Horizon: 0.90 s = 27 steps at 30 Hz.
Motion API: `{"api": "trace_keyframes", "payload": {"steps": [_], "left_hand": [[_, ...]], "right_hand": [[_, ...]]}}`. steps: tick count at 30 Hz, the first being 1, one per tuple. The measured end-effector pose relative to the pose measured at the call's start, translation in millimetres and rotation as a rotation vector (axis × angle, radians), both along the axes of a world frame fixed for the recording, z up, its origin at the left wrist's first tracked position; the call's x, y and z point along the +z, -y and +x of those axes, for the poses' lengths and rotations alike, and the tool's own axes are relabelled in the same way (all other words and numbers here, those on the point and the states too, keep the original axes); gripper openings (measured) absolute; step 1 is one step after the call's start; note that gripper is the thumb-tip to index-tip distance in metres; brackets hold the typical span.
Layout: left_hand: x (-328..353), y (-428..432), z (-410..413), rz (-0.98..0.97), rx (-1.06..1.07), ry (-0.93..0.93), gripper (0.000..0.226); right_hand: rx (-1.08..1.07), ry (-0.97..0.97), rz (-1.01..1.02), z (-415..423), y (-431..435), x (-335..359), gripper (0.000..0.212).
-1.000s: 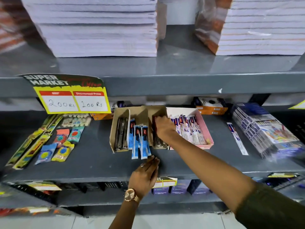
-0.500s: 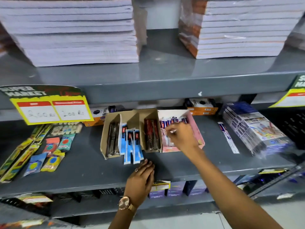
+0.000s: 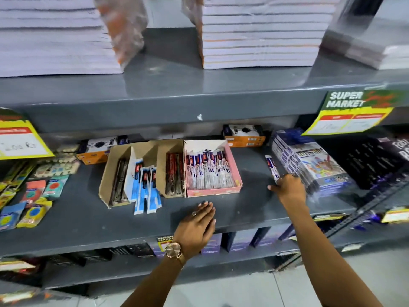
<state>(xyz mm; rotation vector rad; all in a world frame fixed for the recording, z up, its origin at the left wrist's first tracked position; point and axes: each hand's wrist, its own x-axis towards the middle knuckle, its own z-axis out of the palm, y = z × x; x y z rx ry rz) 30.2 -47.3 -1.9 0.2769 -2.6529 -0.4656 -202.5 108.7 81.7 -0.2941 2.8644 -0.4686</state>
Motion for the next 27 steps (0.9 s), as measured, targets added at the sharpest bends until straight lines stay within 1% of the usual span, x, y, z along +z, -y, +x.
{"api": "trace_keyframes", "payload": {"steps": [3,6,8,11,14,17,18,19,22,23,25,27], "left_hand": [[3,-1,1,0.009,0.012,0.023,0.045],[4,-3,2,0.014,0.015,0.042,0.045],[5,-3,2,-0.002,0.004,0.047,0.049],[6,-4,3,-0.007,-0.009,0.034,0.059],[6,-4,2,0.003,-0.003,0.024,0.060],[5,-4,2,-0.020,0.000,0.020,0.059],[5,-4,2,-0.028,-0.002,0.020,0.059],[5,-4,1,-0.028,-0.006,0.018,0.059],[4,-5,1,-0.017,0.017,0.000,0.050],[3,-5,0,0.000,0.030,-0.005,0.046],[2,-4,0,0.069,0.042,-0.016,0.043],[5,-3,0,0.206,0.047,-0.027,0.042]], "right_hand": [[-0.079,-0.037,-0.051,-5,1,0,0.048],[-0.108,-0.063,-0.091,-12,0,1,0.042],[-0.119,-0.034,-0.092,-17,-2,2,0.045],[-0.131,0.010,-0.084,-22,-1,4,0.057],[-0.149,0.050,-0.134,-28,0,3,0.057],[-0.171,0.177,-0.240,-41,-5,-4,0.067],[-0.181,0.214,-0.271,-45,-7,-7,0.064],[-0.185,0.241,-0.306,-47,-8,-9,0.056],[-0.208,0.290,-0.480,-40,-13,-9,0.023],[-0.211,0.338,-0.583,-32,-14,-5,0.020],[-0.193,0.436,-0.772,-13,-18,3,0.023],[-0.132,0.523,-0.879,9,-22,10,0.019]]}}
